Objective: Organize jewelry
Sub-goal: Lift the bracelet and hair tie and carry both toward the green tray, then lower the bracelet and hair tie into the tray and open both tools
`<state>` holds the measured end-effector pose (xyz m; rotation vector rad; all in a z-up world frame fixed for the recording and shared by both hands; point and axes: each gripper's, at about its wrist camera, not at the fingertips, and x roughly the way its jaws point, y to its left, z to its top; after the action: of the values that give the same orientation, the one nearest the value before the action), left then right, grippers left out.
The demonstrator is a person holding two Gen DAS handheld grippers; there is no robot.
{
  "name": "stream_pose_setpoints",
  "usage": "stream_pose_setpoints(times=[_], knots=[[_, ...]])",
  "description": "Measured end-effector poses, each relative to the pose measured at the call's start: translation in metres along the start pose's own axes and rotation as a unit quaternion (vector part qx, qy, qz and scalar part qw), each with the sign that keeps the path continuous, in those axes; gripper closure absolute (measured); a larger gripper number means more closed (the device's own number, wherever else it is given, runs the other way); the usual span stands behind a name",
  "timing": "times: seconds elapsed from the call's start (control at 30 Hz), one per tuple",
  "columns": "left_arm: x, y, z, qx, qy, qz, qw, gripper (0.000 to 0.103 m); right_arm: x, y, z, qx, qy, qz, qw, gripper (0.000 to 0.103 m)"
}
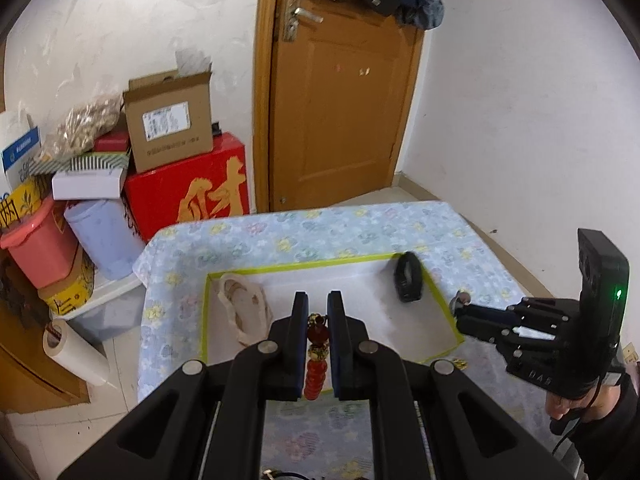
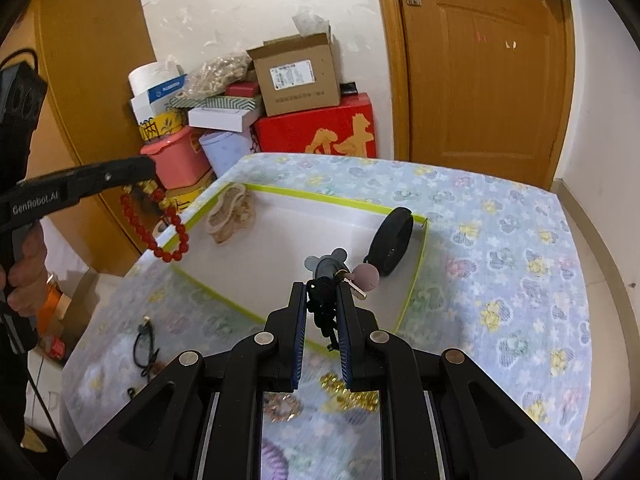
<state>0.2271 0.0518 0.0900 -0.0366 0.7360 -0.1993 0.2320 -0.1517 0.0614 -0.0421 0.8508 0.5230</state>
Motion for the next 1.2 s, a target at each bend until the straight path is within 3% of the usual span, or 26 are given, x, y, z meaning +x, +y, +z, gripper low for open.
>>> stream_pose_setpoints(times=[0.57, 1.0, 1.2], knots=[[0.058, 0.047, -0.033, -0.034, 0.058, 0.021, 0.9975, 0.093, 0.064, -0.021, -0.008, 0.017, 0.065, -0.014, 0.998, 0.088], [0.076, 0.049, -0.051, -0.022, 0.083, 0.032, 0.9958, 0.093, 0.068, -0.017, -0.006, 0.008, 0.077, -0.021, 0.997, 0.087], [0.077, 0.047, -0.053, -0.019, 0.083, 0.03, 0.9959, 0.093, 0.067, -0.015, -0.006, 0.006, 0.076, -0.024, 0.997, 0.081]])
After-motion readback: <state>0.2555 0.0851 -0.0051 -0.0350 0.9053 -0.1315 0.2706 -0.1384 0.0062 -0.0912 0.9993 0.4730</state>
